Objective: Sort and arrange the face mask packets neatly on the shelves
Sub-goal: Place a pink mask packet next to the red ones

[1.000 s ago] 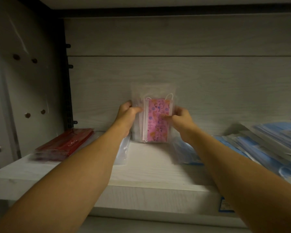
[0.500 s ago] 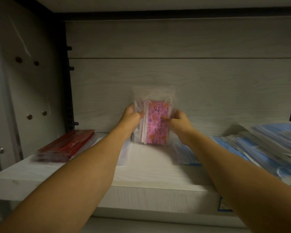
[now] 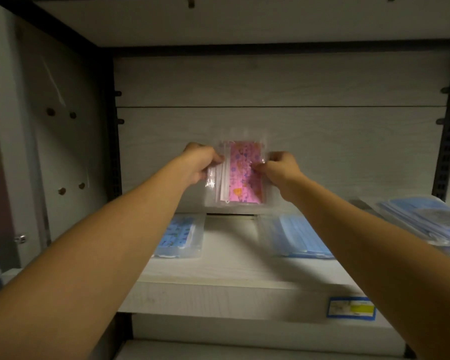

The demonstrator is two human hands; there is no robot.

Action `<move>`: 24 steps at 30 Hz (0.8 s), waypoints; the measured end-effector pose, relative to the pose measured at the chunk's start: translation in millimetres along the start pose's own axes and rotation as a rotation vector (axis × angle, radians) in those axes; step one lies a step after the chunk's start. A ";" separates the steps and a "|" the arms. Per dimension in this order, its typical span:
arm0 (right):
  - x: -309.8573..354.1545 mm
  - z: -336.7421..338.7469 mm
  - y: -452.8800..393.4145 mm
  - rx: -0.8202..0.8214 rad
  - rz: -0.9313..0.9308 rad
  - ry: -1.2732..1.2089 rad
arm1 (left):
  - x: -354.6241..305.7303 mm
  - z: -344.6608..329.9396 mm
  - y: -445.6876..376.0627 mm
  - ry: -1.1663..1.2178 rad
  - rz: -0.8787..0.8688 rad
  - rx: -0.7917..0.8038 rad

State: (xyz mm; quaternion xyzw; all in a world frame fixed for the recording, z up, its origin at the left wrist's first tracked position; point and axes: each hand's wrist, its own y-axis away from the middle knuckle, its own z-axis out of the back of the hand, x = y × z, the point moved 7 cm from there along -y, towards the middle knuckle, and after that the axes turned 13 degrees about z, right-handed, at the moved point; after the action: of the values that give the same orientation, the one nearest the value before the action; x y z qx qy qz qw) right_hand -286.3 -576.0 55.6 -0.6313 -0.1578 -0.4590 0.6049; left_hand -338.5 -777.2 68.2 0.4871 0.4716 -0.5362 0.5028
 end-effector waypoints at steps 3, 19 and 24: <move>0.0 -1.8 3.2 0.045 -0.095 0.031 | 11.3 -1.2 12.3 -0.040 0.200 0.056; -63.3 -23.5 56.6 0.540 -0.542 0.509 | 119.7 -14.6 5.5 -0.280 0.513 0.138; -70.1 -35.4 62.1 0.586 -0.572 0.530 | 131.1 -8.2 6.4 -0.376 0.562 0.158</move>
State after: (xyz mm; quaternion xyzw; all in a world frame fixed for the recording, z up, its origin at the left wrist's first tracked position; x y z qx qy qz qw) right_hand -290.3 -596.8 -42.2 -0.2273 -0.2879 -0.6881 0.6261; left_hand -334.3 -779.7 -63.2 0.5281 0.1751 -0.4921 0.6695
